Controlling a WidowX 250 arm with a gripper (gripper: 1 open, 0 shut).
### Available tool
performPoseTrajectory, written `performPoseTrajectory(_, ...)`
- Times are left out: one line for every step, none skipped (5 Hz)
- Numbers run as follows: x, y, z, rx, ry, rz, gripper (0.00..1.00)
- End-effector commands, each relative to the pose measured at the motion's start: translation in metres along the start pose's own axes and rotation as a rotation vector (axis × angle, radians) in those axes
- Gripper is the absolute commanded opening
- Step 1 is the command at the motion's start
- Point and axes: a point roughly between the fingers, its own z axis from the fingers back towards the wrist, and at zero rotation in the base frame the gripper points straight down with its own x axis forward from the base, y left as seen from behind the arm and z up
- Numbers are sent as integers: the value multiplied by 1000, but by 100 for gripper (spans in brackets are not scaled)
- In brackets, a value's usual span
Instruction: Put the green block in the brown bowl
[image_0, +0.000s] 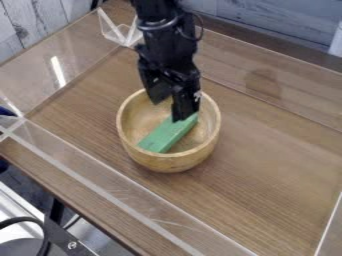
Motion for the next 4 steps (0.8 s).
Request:
performPoseTrajectory(12, 6, 24, 39, -67, 37, 100)
performPoseTrajectory(14, 5, 19, 7, -67, -21, 100)
performPoseTrajectory(17, 3, 14, -28, -68, -88, 100)
performPoseTrajectory(13, 4, 8, -56, -76, -50, 100)
